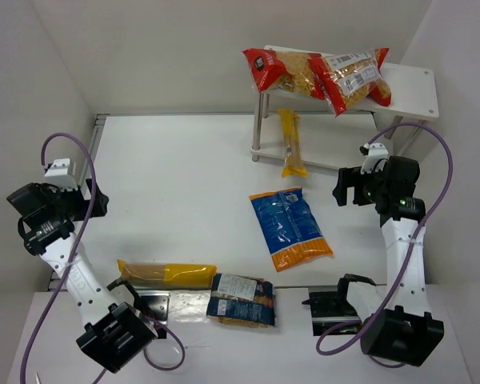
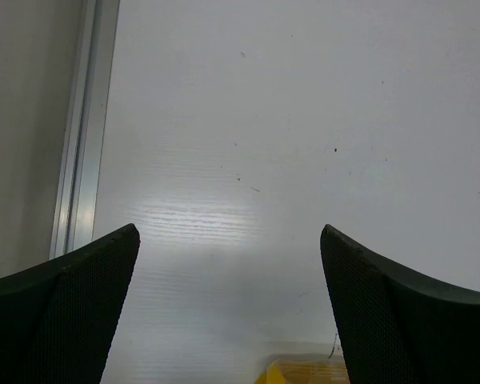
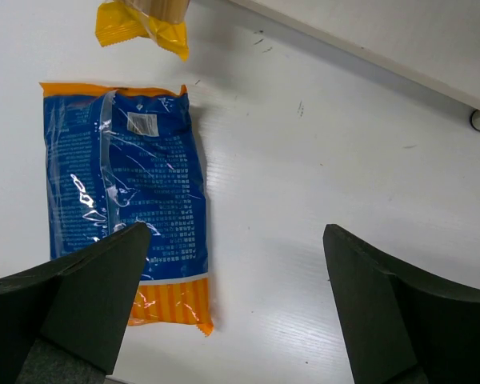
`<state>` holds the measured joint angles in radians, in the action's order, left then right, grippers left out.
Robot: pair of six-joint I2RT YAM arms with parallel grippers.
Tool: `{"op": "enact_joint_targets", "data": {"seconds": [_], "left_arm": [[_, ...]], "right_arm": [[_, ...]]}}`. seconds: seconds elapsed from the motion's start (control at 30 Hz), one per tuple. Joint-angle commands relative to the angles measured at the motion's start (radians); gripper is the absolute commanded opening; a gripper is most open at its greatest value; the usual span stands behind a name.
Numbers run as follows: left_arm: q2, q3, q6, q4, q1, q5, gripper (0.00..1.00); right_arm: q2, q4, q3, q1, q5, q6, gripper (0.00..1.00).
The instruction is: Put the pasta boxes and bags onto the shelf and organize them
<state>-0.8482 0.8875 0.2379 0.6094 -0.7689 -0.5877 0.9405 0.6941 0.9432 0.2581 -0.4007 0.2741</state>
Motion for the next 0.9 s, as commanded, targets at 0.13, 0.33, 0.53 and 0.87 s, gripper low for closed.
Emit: {"op": "enact_joint_targets", "data": {"seconds": [0.13,0.33,0.53,0.87], "left_arm": [[0.003,0.004,0.026,-0.007,0.002,-0.028,0.99],[0.003,0.004,-0.044,-0.039,0.002,0.098,0.99],[0.063,-0.007,-0.101,-0.082,0.002,0.209,0.99],[0.074,-0.025,-0.133,-0.111,-0.03,0.304,0.99]], "right_arm": [[0.007,-0.038,0.005,0.007,-0.012,-0.004,0.99],[0.076,0.063,0.064,-0.109,-0.142,0.123,0.99],[0.277,0.151,0.186,-0.574,-0.205,0.201,0.99],[0.596,-0.025,0.27,-1.2,-0.001,0.171,0.99]]}}
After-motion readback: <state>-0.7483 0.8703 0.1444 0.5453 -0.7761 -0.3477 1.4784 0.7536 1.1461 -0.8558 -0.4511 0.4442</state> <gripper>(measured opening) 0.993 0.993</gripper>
